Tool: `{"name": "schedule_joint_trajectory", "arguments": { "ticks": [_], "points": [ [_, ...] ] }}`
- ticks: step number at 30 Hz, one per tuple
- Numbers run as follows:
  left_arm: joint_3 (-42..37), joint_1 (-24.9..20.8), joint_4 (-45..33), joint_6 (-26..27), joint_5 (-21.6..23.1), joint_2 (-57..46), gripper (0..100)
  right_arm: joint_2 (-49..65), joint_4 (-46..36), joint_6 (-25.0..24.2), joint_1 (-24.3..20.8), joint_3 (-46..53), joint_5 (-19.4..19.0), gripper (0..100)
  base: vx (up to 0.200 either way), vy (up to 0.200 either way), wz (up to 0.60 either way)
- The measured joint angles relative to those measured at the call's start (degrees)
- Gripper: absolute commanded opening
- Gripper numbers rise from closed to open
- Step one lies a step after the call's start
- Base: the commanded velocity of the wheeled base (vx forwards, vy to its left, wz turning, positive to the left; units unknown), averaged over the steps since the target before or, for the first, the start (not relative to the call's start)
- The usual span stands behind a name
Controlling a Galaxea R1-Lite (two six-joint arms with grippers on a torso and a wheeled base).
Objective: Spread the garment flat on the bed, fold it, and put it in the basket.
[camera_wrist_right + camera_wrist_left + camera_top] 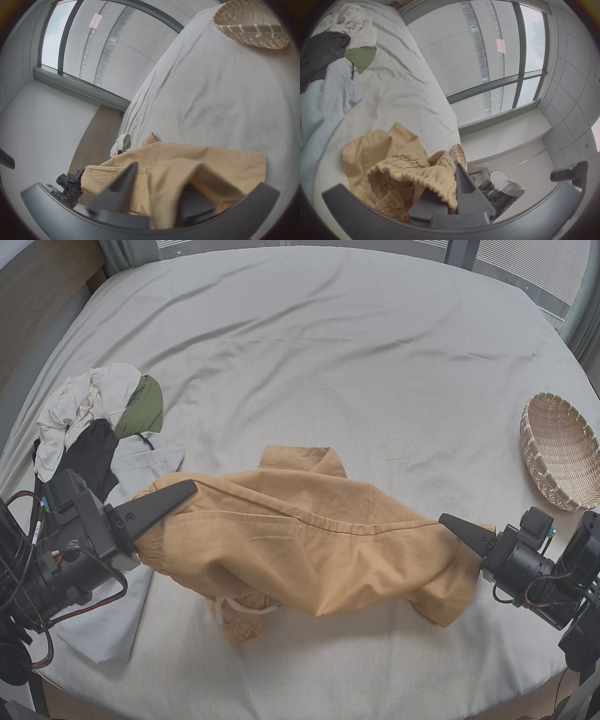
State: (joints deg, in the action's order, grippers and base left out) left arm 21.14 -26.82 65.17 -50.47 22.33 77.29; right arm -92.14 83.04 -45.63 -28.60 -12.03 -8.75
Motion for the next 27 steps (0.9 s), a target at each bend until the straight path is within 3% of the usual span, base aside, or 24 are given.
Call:
{"name": "schedule_joint_trajectory", "arguments": {
  "ticks": [8, 15, 22, 27],
  "points": [
    [-0.4, 0.1, 3.1, -0.9, 0.0, -0.1, 0, 0.5, 0.7, 0.1, 0.0, -0.1, 0.1, 0, 0.000, 0.000, 0.00],
    [2.7, 0.0, 9.0, -1.4, 0.3, -0.3, 0, 8.2, -1.7, 0.7, -1.0, -0.7, 0.0, 0, 0.000, 0.000, 0.00],
    [7.5, 0.2, 10.0, -1.3, 6.4, -2.1, 0, 19.0, -13.5, 3.6, -2.2, -4.7, -0.4, 0, 0.000, 0.000, 0.00],
    [10.5, 0.6, 9.1, -1.2, 8.3, -3.7, 0, 24.9, -22.2, 6.0, -1.7, -10.5, -0.5, 0, 0.000, 0.000, 0.00]
  ]
}}
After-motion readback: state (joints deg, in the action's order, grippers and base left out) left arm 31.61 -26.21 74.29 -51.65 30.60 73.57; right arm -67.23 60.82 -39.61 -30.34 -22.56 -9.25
